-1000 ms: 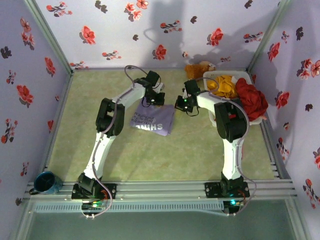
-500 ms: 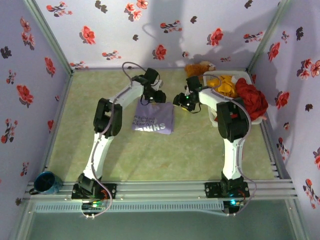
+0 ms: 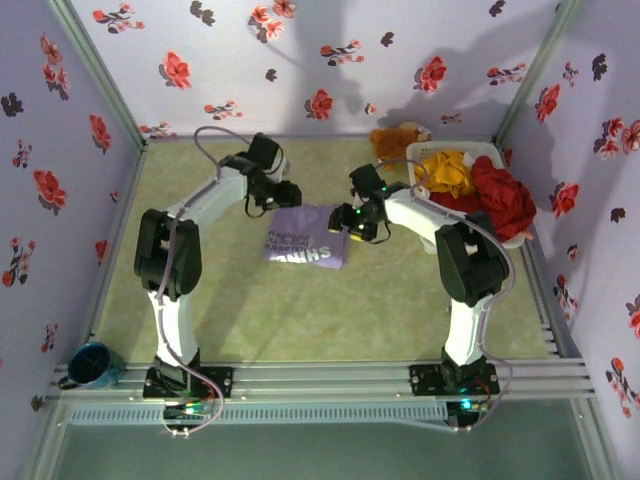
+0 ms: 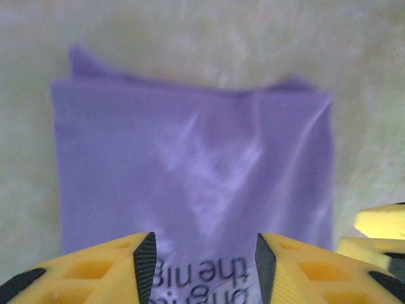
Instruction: Fold and stack the t-shirts
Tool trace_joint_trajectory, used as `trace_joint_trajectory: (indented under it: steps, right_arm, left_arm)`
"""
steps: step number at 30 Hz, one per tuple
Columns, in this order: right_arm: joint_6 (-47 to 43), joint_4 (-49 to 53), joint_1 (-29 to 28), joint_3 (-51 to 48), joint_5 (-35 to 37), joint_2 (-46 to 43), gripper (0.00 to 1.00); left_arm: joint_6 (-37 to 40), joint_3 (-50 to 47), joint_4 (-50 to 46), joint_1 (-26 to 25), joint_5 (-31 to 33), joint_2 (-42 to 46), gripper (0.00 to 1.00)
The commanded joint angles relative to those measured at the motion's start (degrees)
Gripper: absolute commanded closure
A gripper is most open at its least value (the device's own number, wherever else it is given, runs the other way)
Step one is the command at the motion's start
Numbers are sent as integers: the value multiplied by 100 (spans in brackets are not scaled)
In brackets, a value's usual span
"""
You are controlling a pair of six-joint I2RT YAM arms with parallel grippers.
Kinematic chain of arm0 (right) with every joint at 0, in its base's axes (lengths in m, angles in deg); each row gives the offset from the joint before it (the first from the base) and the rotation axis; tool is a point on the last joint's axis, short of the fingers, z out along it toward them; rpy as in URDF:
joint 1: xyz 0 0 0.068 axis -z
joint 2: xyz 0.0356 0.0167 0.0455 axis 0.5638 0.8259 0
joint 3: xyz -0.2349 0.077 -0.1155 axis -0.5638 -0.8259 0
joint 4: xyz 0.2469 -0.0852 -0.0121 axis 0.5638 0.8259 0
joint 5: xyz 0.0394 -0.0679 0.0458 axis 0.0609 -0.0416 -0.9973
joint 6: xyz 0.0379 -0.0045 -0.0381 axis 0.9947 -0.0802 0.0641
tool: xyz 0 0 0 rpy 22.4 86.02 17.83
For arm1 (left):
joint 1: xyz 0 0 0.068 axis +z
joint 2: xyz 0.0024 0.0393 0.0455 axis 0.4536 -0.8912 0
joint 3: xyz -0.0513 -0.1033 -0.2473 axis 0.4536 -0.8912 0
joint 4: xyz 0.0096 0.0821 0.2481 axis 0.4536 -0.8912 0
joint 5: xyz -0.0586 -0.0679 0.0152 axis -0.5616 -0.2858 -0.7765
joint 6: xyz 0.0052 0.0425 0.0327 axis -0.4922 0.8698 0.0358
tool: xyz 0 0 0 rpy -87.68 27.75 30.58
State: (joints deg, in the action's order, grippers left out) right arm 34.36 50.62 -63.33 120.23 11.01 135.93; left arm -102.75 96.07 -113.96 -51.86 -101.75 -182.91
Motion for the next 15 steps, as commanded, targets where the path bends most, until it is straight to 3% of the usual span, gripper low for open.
trace_joint_trajectory:
  steps: [1, 7, 10, 15]
  right_arm:
    - [393, -143, -157, -143, -12, 147, 38]
    - [500, -604, -324, -59, -614, 597, 38]
    - [424, -341, -309, 109, -421, 596, 37]
    - [210, 122, -208, -35, 131, -205, 34]
  left_arm:
    - [-326, -616, 319, -33, -33, 351, 52]
    - [-431, -1217, 519, -34, -26, 632, 52]
    - [-490, -1335, 533, -47, -1, 719, 51]
    - [-478, -1091, 315, -420, 241, 669, 50]
